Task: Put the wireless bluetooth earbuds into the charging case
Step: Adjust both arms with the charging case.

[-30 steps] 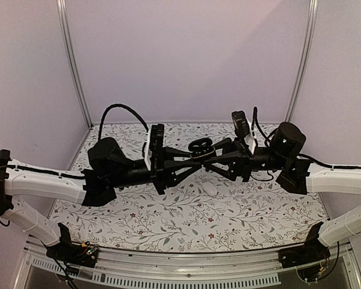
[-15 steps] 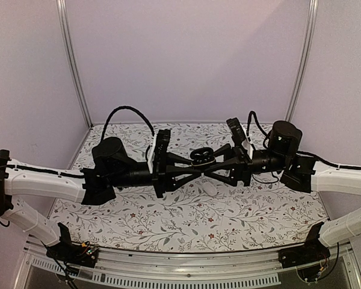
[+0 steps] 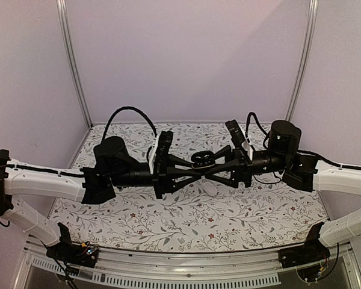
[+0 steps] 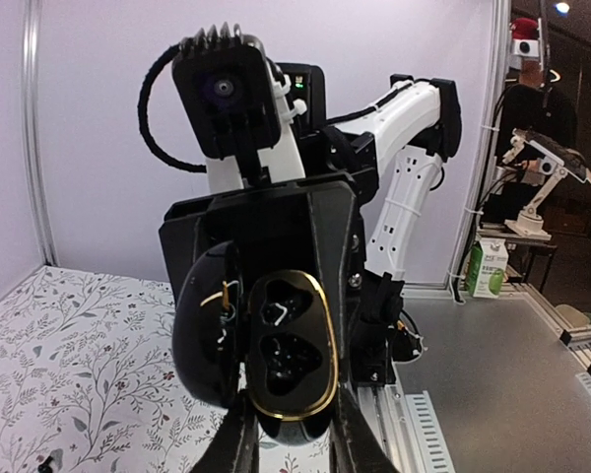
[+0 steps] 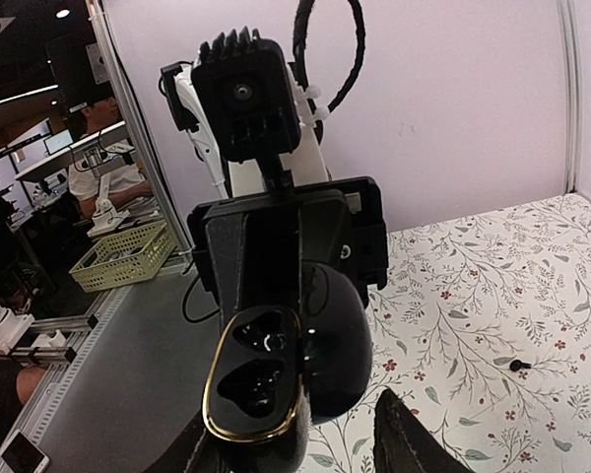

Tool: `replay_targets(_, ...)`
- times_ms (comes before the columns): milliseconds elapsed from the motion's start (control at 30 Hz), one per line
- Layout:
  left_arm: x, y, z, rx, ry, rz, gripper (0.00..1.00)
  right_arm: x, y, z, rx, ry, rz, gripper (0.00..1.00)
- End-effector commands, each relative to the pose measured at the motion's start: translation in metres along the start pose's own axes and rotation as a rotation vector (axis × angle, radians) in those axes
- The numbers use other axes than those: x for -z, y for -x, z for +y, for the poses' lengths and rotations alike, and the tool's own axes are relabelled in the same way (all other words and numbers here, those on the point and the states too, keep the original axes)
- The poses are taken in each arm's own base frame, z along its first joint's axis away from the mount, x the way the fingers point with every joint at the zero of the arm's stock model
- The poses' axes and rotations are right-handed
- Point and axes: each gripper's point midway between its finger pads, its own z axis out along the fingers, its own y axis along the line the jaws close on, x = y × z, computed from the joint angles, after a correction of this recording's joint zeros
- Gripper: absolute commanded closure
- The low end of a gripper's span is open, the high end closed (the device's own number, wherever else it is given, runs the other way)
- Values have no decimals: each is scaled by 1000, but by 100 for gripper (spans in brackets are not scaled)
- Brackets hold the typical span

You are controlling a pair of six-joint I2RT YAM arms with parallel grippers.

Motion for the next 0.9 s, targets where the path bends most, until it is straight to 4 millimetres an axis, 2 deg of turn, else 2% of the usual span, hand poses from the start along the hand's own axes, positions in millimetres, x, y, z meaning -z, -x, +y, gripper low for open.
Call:
replay_targets(0,-1,9,0,1,-20,-8,97,4,15,2,31,-13,-20,51)
replay_targets(167,-2,6,2,8,-17,3,98,4,15,3,35,-8,-15,50)
replay_targets(300,-3,4,5,12,-8,9,99,5,14,5,35,-3,-10,54)
replay_targets(633,-4,-1,11,28,5,20,97,4,11,5,30,6,0,73)
replay_targets(767,-5,-2,13,39,11,25,88,4,10,5,26,3,1,78)
replay_targets(867,-4,-3,16,43,20,32,76,5,9,3,22,-6,1,81)
